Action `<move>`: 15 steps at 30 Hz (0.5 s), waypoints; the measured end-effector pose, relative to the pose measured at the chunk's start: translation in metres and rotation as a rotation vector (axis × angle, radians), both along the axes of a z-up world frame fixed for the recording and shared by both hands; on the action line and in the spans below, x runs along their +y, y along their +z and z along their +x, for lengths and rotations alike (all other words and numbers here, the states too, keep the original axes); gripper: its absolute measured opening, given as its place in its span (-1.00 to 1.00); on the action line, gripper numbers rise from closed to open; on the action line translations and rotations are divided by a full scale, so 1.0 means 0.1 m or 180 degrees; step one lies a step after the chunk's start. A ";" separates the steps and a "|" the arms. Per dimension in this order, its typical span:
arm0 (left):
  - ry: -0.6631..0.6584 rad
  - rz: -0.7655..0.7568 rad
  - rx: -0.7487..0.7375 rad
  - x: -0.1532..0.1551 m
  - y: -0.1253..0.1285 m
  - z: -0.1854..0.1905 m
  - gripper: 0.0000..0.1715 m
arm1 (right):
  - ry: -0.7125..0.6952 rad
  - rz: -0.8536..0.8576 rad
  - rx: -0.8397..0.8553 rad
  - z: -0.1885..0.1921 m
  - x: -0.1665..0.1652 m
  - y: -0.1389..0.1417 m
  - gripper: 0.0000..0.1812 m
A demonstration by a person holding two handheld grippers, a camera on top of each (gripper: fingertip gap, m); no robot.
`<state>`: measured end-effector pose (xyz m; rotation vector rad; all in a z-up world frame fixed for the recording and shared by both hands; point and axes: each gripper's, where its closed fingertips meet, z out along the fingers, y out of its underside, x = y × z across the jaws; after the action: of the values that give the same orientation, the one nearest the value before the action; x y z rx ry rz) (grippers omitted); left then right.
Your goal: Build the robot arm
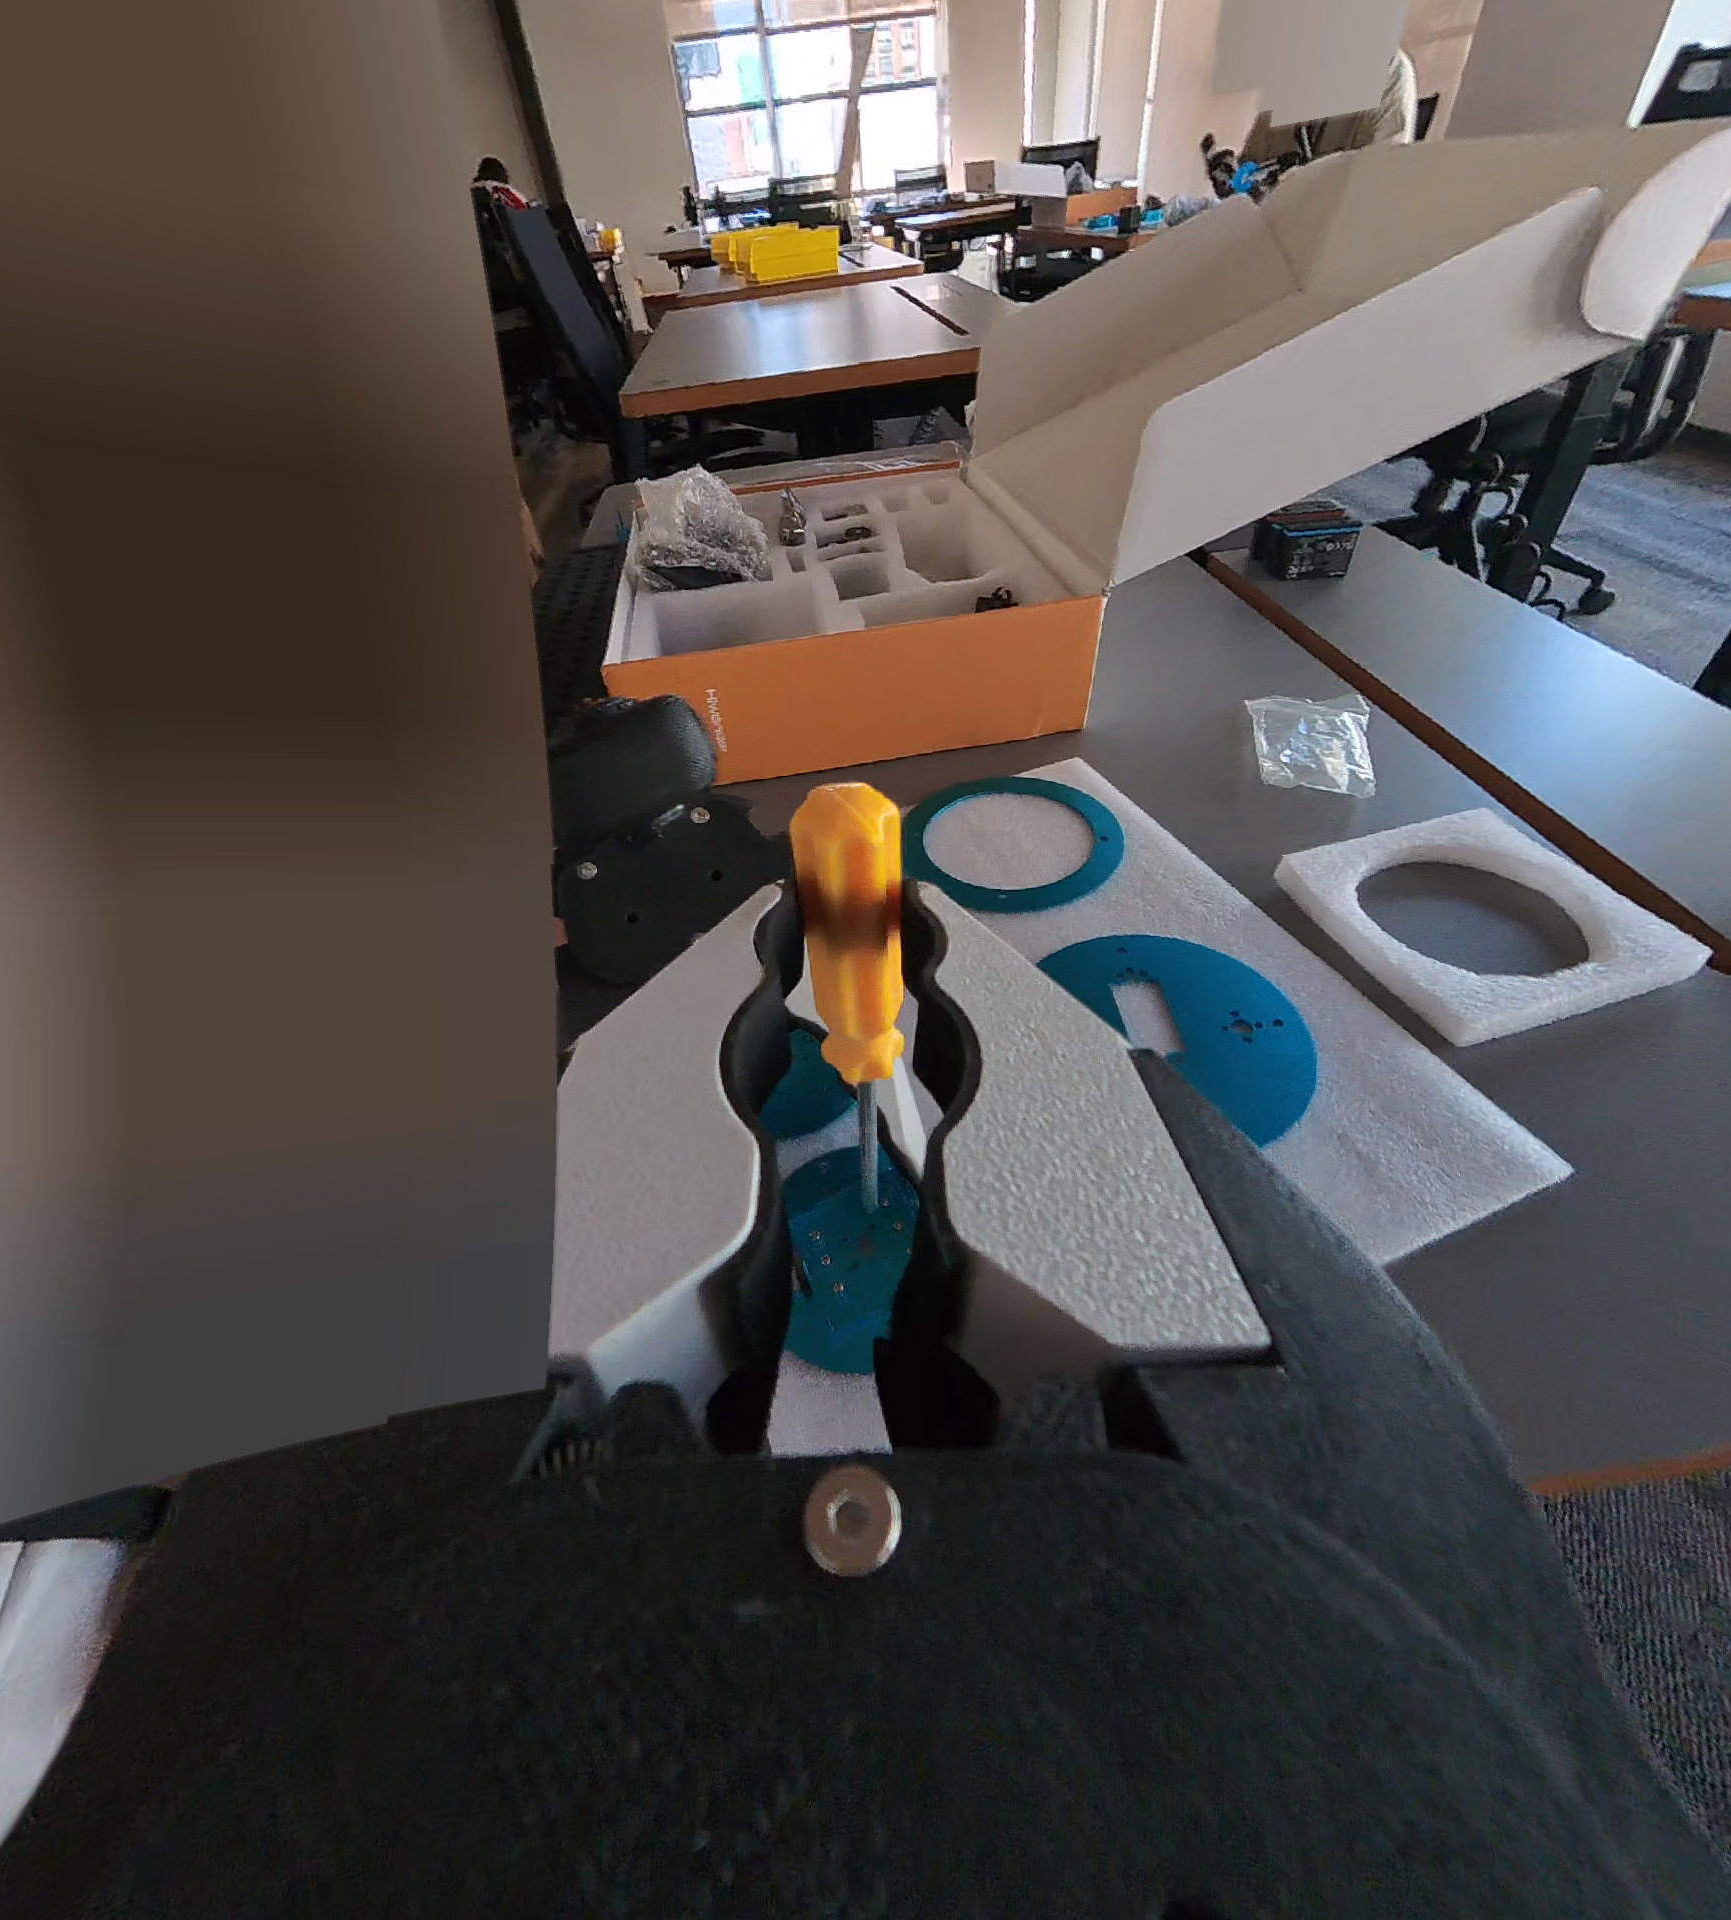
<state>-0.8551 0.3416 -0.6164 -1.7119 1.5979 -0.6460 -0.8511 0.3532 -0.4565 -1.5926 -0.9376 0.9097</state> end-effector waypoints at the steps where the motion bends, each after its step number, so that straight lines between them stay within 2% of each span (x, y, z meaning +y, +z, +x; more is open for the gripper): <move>1: 0.0011 0.0007 -0.0005 0.00 0.00 0.00 -0.46 | -0.0086 -0.0097 0.0018 0.05 0.05 -0.02 -0.81; 2: 0.0035 0.0020 -0.0017 0.01 0.01 0.00 -0.43 | -0.0168 -0.0258 0.0024 0.11 0.13 -0.04 -0.81; 3: 0.0063 0.0024 -0.0041 0.01 0.03 0.00 -0.21 | -0.0249 -0.0470 0.0023 0.19 0.24 -0.06 -0.81; 5: 0.0082 -0.0027 -0.0171 0.01 0.11 0.01 -0.08 | -0.0341 -0.1135 -0.0044 0.35 0.52 -0.15 -0.81; 7: 0.0070 -0.0076 -0.0283 -0.01 0.20 0.01 -0.05 | -0.0237 -0.2028 -0.0121 0.45 0.77 -0.33 -0.81; 10: 0.0067 -0.0069 -0.0019 0.00 0.10 -0.05 -0.01 | -0.0064 -0.3027 0.0011 0.40 1.05 -0.63 -0.81; 15: 0.0002 -0.0097 0.0359 -0.04 -0.06 -0.08 -0.02 | 0.0151 -0.3706 -0.0411 0.22 1.05 -1.16 -0.81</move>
<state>-0.8627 0.3380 -0.6221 -1.7991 1.6724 -0.5850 -0.8287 0.4587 -0.5726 -2.6146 -0.5025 1.5417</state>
